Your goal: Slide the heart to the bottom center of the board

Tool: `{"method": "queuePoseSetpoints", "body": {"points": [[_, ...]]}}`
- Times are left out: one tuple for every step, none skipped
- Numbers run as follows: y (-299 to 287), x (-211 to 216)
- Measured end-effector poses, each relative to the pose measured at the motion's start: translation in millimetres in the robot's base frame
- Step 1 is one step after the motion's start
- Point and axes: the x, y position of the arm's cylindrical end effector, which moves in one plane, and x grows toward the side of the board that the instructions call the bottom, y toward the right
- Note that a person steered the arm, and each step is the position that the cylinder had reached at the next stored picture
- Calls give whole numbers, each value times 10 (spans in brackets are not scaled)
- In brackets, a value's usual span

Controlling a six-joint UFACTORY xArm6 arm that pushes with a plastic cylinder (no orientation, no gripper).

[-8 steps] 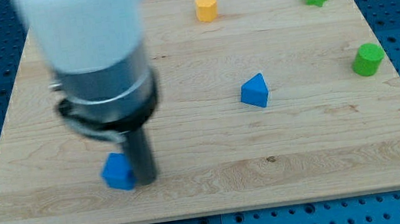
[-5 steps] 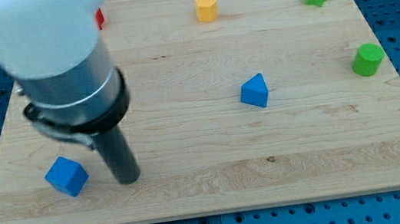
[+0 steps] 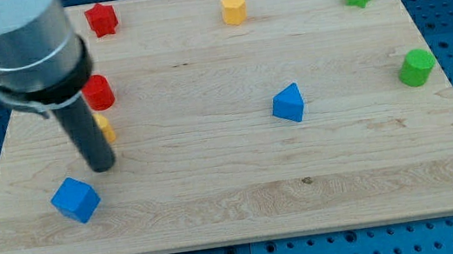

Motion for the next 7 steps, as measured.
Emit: {"method": "queuePoseSetpoints", "body": {"points": [[-450,-108],[-763,-242],[-968,-273],[-691,-478],[302,-417],[1396,-234],[1920,-127]]}}
